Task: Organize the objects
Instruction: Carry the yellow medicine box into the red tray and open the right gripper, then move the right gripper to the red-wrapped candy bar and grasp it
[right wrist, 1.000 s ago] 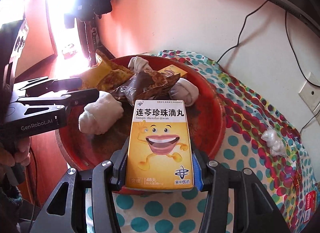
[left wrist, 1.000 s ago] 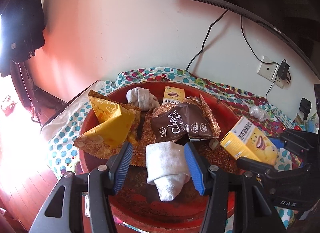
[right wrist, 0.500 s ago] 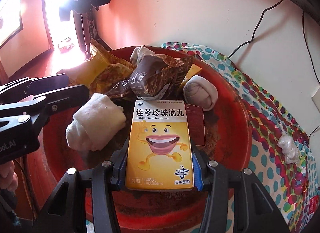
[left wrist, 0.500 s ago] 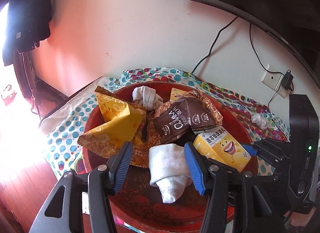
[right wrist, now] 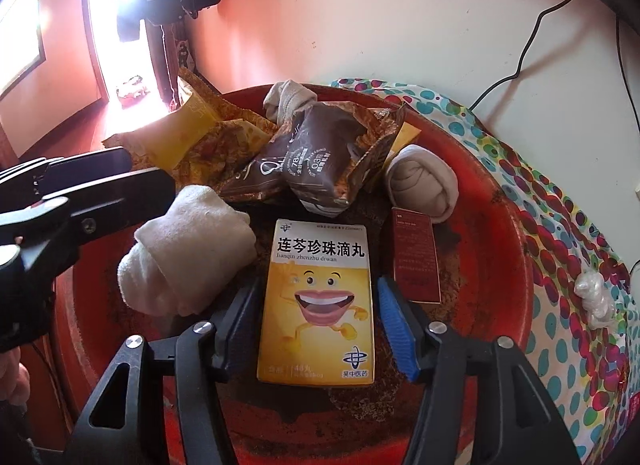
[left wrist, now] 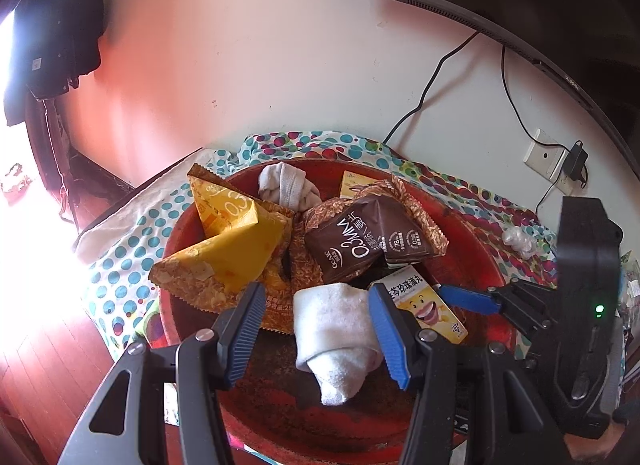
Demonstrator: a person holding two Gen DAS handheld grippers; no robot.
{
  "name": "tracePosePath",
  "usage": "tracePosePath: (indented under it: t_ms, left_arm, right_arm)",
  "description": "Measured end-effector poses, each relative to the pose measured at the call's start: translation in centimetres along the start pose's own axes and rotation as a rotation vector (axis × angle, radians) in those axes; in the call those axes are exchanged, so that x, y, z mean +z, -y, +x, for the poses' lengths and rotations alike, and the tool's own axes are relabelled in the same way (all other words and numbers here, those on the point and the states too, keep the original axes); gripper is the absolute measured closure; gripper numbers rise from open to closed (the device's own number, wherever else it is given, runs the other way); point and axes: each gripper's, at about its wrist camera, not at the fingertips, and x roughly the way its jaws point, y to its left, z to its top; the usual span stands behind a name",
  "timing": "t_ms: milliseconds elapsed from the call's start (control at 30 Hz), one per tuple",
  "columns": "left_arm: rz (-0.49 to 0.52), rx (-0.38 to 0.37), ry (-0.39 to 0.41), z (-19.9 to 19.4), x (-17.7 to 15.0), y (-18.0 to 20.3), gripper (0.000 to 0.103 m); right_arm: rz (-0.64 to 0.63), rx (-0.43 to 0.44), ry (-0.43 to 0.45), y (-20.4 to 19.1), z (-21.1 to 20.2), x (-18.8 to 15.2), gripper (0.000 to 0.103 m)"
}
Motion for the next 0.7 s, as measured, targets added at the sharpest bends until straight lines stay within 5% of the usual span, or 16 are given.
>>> tracePosePath:
  t_ms: [333,700]
  left_arm:
    - [0.014,0.005,0.0,-0.1,-0.2,0.8,0.048]
    - [0.036,0.008,0.022,-0.6,-0.2,1.4,0.048]
  right_arm:
    - [0.09,-0.05,0.157,7.2,-8.1,-3.9,0.042]
    - [0.394,-0.233,0.168,28.9,-12.5,-9.9,0.041]
